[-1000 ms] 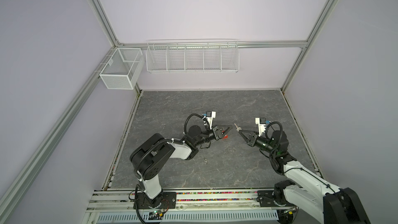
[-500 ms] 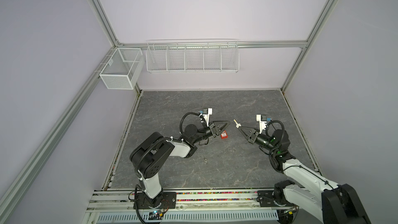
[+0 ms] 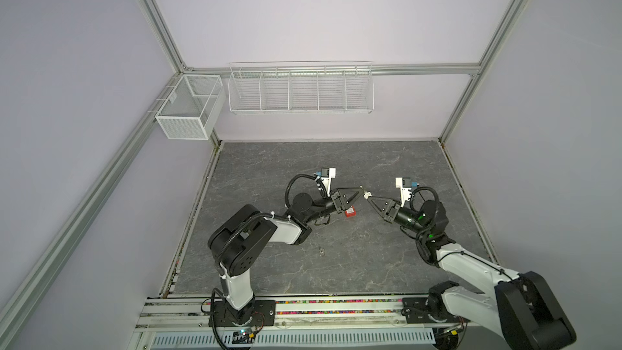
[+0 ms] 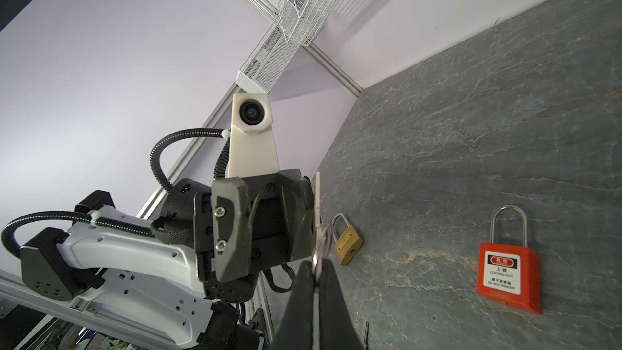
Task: Unlock with the key
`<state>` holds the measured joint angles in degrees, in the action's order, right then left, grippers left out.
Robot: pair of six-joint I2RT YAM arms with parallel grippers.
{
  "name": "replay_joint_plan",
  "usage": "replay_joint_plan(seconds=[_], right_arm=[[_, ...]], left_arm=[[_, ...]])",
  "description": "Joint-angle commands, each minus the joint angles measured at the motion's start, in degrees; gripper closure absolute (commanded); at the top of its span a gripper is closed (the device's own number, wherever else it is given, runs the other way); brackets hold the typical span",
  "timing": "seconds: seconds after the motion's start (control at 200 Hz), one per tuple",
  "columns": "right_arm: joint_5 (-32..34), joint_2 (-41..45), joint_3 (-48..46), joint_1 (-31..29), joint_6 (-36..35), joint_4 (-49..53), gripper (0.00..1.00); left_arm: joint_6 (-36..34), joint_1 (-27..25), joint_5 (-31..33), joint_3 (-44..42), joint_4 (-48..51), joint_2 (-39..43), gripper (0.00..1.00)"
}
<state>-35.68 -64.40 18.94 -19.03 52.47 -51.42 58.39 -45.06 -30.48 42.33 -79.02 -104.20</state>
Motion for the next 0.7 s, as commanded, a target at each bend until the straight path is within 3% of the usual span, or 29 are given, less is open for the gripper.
replay_joint_plan(seconds=[0.0,0.49,0.695], right_arm=[[-0.7,2.0,1.0,-0.3,-0.3,0.1,0.94],[-1.4,-1.9,1.8,-1.5,0.8,-3.0,0.94],[-1.3,-2.8,2.1,-1.5,1.6,-4.6,0.94]], left_arm=[[-0.3,0.0,1.4,-0.8,-2.0,-0.7,0.70],[0.3,0.0,-1.5,2.4,-2.1,-0.8,0.71],[1.0,0.1,-2.1,2.9,-2.1,-0.8,0.99]])
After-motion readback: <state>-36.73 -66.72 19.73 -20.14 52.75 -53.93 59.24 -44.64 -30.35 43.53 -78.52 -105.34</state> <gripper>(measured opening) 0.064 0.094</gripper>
